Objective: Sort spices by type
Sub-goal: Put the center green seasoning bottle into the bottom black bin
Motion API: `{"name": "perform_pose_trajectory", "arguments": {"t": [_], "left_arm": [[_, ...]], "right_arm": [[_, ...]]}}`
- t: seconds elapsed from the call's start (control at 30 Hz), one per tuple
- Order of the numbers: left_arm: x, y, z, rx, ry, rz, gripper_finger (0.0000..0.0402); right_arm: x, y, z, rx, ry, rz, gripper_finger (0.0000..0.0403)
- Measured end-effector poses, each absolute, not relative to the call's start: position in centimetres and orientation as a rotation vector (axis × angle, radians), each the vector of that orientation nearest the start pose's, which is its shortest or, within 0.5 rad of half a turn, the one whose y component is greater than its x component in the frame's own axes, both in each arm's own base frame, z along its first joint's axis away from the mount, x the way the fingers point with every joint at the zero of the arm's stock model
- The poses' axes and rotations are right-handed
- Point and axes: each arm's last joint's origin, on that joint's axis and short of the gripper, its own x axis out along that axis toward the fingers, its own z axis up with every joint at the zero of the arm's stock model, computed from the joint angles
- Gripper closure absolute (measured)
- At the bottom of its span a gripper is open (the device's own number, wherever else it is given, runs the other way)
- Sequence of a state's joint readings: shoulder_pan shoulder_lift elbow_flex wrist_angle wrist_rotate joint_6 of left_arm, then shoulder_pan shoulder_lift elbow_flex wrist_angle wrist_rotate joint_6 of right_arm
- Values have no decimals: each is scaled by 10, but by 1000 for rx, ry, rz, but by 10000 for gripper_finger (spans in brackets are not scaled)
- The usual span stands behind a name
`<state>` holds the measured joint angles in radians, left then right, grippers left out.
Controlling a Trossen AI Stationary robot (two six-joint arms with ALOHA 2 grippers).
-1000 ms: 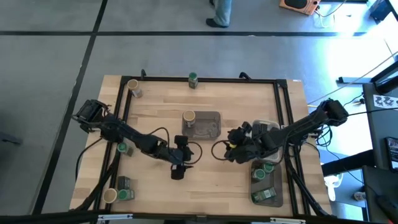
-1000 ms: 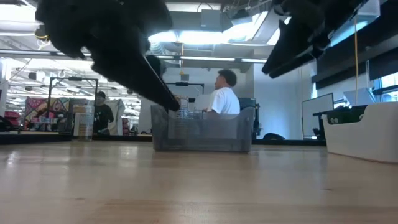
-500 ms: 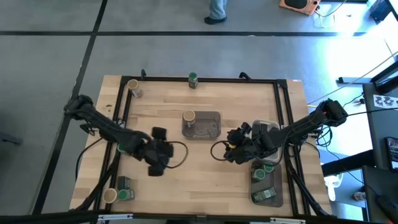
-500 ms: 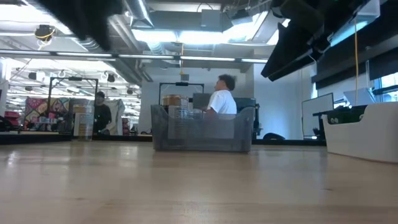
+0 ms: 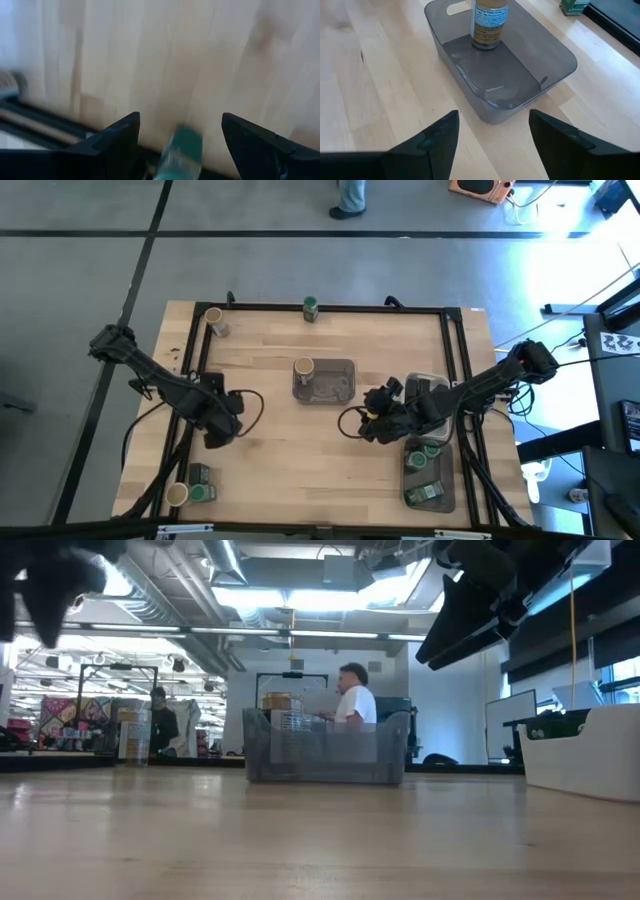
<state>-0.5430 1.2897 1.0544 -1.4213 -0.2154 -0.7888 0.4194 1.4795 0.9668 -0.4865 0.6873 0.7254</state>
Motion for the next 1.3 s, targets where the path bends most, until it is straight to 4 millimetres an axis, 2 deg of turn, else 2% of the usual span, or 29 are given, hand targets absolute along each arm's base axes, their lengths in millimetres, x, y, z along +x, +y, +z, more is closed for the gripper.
{"name": "perform_pose_trajectory", "arguments": {"t": [0.57, 0.7, 1.07, 1.3], "left_arm": [[137, -86, 224, -52, 1831, 402, 123], [134, -85, 219, -61, 1860, 395, 123], [133, -86, 218, -123, 1905, 397, 123], [130, -86, 205, -119, 1935, 346, 127]], "right_arm": [[276, 104, 211, 145, 737, -510, 162], [276, 104, 211, 148, 739, -505, 162], [276, 103, 212, 145, 735, -510, 162], [276, 103, 212, 145, 735, -510, 162]]}}
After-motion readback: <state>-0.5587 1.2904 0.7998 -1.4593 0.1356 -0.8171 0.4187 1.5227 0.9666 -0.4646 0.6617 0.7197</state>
